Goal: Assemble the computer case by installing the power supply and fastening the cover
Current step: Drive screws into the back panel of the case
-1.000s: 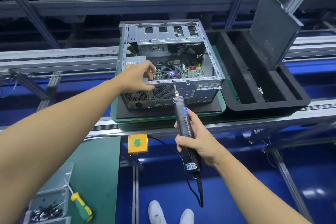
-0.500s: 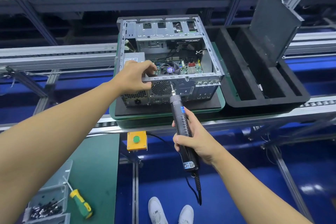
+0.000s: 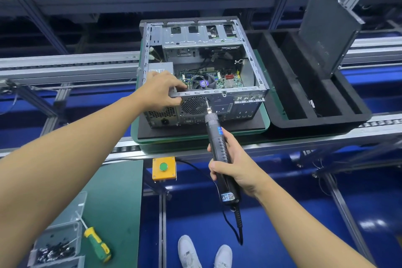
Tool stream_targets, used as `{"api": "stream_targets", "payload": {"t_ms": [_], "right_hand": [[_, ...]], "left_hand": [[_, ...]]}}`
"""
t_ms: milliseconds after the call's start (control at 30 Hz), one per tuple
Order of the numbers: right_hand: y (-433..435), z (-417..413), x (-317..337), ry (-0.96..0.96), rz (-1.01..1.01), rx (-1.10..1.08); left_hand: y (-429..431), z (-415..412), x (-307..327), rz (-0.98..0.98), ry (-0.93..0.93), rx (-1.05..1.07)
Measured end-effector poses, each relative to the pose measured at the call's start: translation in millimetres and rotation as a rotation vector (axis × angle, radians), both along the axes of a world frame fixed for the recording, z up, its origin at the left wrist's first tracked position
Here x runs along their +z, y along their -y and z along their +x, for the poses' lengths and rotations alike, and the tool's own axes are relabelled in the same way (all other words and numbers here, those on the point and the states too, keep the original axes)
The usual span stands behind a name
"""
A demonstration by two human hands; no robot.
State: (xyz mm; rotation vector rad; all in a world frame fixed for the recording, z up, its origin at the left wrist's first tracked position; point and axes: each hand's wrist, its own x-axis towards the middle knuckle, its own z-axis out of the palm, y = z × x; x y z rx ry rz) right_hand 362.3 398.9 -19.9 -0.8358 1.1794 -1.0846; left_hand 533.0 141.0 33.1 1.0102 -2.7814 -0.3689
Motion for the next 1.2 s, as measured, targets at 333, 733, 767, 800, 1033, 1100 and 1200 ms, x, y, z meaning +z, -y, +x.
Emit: {"api": "stream_targets", "payload": {"t_ms": [333, 733, 767, 800, 1033, 1100, 1200], "right_hand": [[4, 4, -7, 0.020, 0.000, 0.034], [5, 9, -1, -0.004, -0.019, 0.048], [4, 8, 0, -0.009, -0.020, 0.047], [4, 8, 1, -0.012, -0.020, 0.046], [2, 11, 1, -0.010, -0.010, 0.035], [2, 13, 2, -0.009, -0.011, 0.040], [3, 14, 3, -0.009, -0.012, 0.043]], "left_hand": [[-8, -1, -7, 0.005, -0.139, 0.119], [-12, 2, -19, -0.067, -0.216, 0.128], [-12, 2, -20, -0.081, -0.206, 0.133], [-11, 2, -21, -0.088, -0.194, 0.136], [-6, -3, -10, 0.036, -0.128, 0.141], [-6, -5, -7, 0.046, -0.106, 0.137], [-5, -7, -5, 0.043, -0.074, 0.139]]}}
